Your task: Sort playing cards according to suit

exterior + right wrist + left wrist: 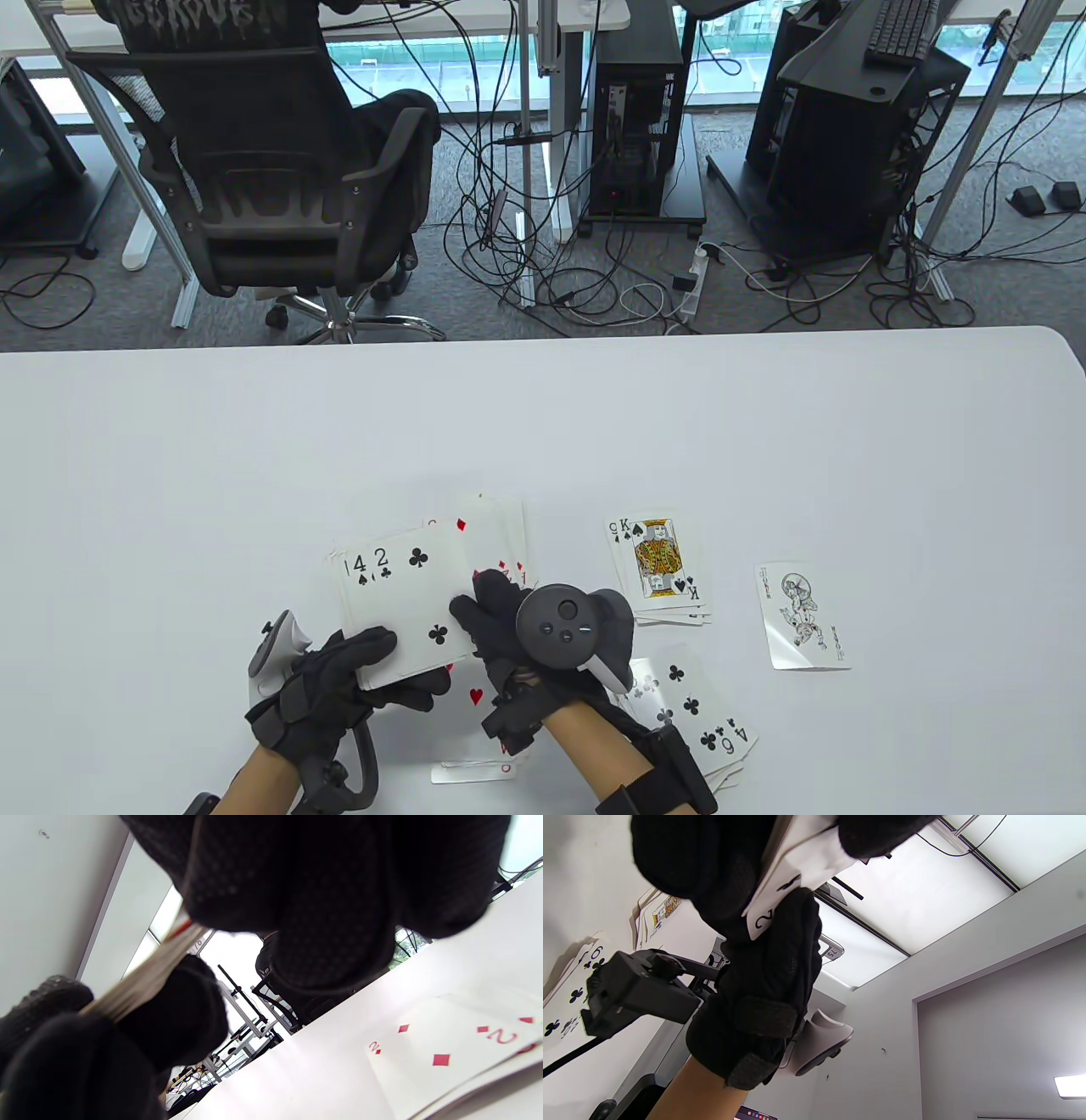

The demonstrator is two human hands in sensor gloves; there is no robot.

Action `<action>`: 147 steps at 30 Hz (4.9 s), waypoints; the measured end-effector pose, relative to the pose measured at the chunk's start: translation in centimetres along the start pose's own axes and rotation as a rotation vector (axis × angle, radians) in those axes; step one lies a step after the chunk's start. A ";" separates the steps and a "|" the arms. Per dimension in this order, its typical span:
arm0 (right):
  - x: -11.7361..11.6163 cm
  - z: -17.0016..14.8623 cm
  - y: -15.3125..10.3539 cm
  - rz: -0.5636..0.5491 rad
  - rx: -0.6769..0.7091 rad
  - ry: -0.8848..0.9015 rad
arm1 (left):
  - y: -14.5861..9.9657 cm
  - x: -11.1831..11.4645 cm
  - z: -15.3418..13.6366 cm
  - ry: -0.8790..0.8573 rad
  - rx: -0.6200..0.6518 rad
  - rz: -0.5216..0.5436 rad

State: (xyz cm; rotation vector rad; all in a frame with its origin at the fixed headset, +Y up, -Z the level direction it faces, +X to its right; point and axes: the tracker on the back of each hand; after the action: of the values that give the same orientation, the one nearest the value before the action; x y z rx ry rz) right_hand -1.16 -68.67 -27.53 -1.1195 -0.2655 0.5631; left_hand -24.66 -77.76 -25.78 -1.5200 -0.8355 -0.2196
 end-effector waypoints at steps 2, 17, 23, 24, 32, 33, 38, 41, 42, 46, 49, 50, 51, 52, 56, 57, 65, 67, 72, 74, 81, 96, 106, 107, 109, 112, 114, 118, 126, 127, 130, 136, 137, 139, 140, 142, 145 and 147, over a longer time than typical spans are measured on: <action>0.5 -0.3 -0.1 -0.011 -0.017 0.022 | 0.0 0.1 0.0 -0.006 0.005 0.000; 9.6 -5.1 -4.5 0.111 -0.297 -0.186 | 0.0 0.2 0.0 -0.029 0.007 0.001; 12.2 -6.9 -7.1 0.350 -0.454 -0.383 | 0.0 0.2 -0.2 -0.032 -0.009 0.008; 12.4 -7.3 -7.6 0.357 -0.487 -0.381 | 0.0 0.2 -0.3 -0.032 -0.012 0.009; 10.8 -11.1 -10.3 0.460 -0.653 -0.616 | 0.0 0.2 -0.3 -0.034 -0.021 0.012; 10.4 -11.4 -10.4 0.483 -0.656 -0.653 | 0.0 0.2 -0.3 -0.034 -0.021 0.014; 8.6 -12.2 -10.8 0.569 -0.650 -0.780 | 0.0 0.2 -0.4 -0.035 -0.025 0.017; 7.9 -11.9 -10.7 0.602 -0.655 -0.854 | 0.0 0.2 -0.4 -0.035 -0.027 0.017; 7.7 -11.9 -10.7 0.616 -0.661 -0.868 | 0.0 0.2 -0.4 -0.035 -0.028 0.018; 7.5 -11.8 -10.6 0.659 -0.667 -0.903 | 0.0 0.2 -0.4 -0.034 -0.026 0.014; 7.6 -11.6 -10.1 0.679 -0.721 -0.904 | 0.0 0.2 -0.4 -0.033 -0.023 0.009; 7.8 -11.5 -9.8 0.684 -0.746 -0.885 | 0.0 0.2 -0.4 -0.032 -0.022 0.007; 7.9 -11.3 -9.5 0.680 -0.761 -0.868 | 0.0 0.2 -0.4 -0.031 -0.022 0.006; 8.0 -10.9 -9.0 0.653 -0.773 -0.842 | 0.0 0.2 -0.4 -0.029 -0.021 0.003; 8.2 -8.3 -6.5 0.503 -0.623 -0.730 | 0.0 0.2 -0.4 -0.029 -0.022 0.002; 8.0 -7.4 -5.7 0.450 -0.545 -0.686 | 0.0 0.2 -0.4 -0.030 -0.022 0.003; 3.9 -2.3 -2.4 0.200 -0.132 -0.267 | 0.0 0.2 -0.4 -0.027 -0.016 0.001; 2.5 -1.7 -2.1 0.170 -0.063 -0.223 | 0.0 0.2 -0.4 -0.028 -0.016 0.001; -0.7 -1.1 -1.5 0.082 0.033 -0.067 | 0.0 0.2 -0.4 -0.029 -0.015 0.001; -1.7 -1.1 -1.5 0.041 0.059 0.066 | 0.0 0.2 -0.4 -0.027 -0.013 0.000; -3.5 -1.2 -2.3 0.007 0.042 0.196 | 0.0 0.0 -0.4 -0.028 -0.010 0.012; -3.1 -2.0 -2.7 -0.061 -0.033 0.266 | 0.1 0.0 -0.6 0.024 -0.044 -0.021; -0.8 -3.8 -1.5 -0.002 -0.176 0.379 | 0.2 0.0 -0.5 0.013 -0.029 -0.018; -0.2 -4.2 -1.3 -0.017 -0.209 0.398 | 0.2 0.0 -0.5 0.011 -0.025 -0.018; 1.1 -5.0 -1.1 -0.040 -0.253 0.432 | 0.2 0.0 -0.5 0.011 -0.022 -0.021; 3.2 -6.6 -0.3 0.001 -0.352 0.488 | 0.2 0.0 -0.5 0.003 -0.019 -0.024; 4.6 -7.6 0.0 0.096 -0.426 0.563 | 0.2 0.0 -0.5 0.000 -0.021 -0.021; 7.8 -8.9 0.6 -0.048 -0.449 0.441 | 0.2 0.0 -0.4 -0.003 -0.017 -0.019; 11.4 -13.3 -0.4 -0.133 -0.642 -0.147 | 0.2 0.0 -0.3 -0.004 -0.010 -0.017; 11.4 -13.8 -0.6 -0.124 -0.668 -0.216 | 0.2 0.0 -0.3 -0.003 -0.011 -0.015; 11.4 -14.6 -0.8 -0.096 -0.724 -0.371 | 0.2 -0.1 -0.5 -0.007 -0.017 -0.013; 10.3 -15.8 -0.6 0.046 -0.803 -0.623 | 0.1 -0.2 -0.4 -0.006 -0.013 -0.011; 10.1 -16.0 -0.6 0.070 -0.822 -0.646 | 0.2 -0.2 -0.4 -0.007 -0.012 -0.009; 9.6 -16.3 -0.6 0.117 -0.860 -0.689 | 0.2 -0.1 -0.4 -0.006 -0.012 -0.009; 9.5 -16.4 -0.6 0.137 -0.875 -0.705 | 0.2 -0.1 -0.4 -0.006 -0.012 -0.009; 9.2 -16.4 -0.6 0.146 -0.870 -0.776 | 0.1 -0.2 -0.4 -0.007 -0.014 -0.009; 9.0 -16.2 -0.5 0.156 -0.854 -0.831 | 0.1 -0.1 -0.4 -0.006 -0.013 -0.008; 9.1 -15.8 -0.5 0.139 -0.842 -0.845 | 0.1 -0.2 -0.4 -0.005 -0.012 -0.009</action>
State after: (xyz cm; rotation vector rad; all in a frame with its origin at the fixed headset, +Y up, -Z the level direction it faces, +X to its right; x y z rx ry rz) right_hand 14.02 -76.04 -34.53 -1.6591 -1.2490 1.0876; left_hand -24.57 -78.13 -25.91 -1.5290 -0.8459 -0.2278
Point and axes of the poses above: the tracker on the back of each hand, its own z axis roughly to the thumb side, its own y axis roughly from the wrist to the fingertips, x = y × z, and after that the axes turned 8 degrees about y, right-handed
